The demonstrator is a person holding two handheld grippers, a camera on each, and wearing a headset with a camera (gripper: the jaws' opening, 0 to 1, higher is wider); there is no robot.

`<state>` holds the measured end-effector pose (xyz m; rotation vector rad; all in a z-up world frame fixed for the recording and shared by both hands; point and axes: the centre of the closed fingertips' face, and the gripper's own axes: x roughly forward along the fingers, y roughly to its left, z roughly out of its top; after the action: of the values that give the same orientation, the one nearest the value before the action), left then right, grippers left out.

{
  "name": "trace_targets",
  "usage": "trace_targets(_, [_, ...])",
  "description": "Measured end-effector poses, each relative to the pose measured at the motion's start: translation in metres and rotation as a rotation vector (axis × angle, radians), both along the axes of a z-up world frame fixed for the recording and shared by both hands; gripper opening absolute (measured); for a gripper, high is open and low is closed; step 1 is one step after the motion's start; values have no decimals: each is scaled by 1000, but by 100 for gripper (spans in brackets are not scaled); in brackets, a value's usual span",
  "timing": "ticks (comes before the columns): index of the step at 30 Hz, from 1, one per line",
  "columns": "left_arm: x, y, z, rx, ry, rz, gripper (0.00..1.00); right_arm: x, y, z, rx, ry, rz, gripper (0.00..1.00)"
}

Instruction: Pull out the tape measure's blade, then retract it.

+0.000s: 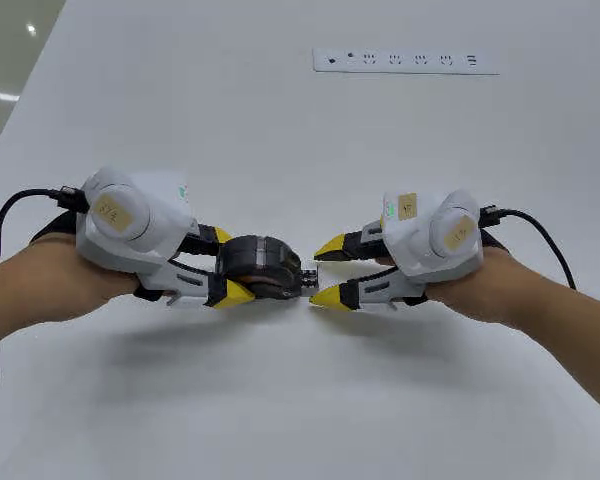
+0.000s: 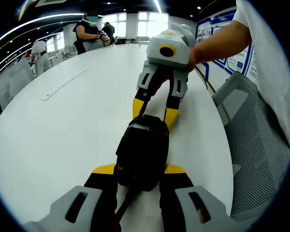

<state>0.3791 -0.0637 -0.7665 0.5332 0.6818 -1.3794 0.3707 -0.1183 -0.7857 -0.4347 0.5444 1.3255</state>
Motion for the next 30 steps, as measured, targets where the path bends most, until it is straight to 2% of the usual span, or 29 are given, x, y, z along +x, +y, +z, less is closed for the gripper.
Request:
trace_targets(2, [0,0,0,0,0,-1,28,0,1,-1,-5,-9,11,23])
trace_targets(11, [0,0,0,-2,0,-5,28,1,6,-4,-7,-24,40,17])
trace_targets(30, [1,0,-1,-6,-5,-7,28,1,7,-7,3,-19,49,14])
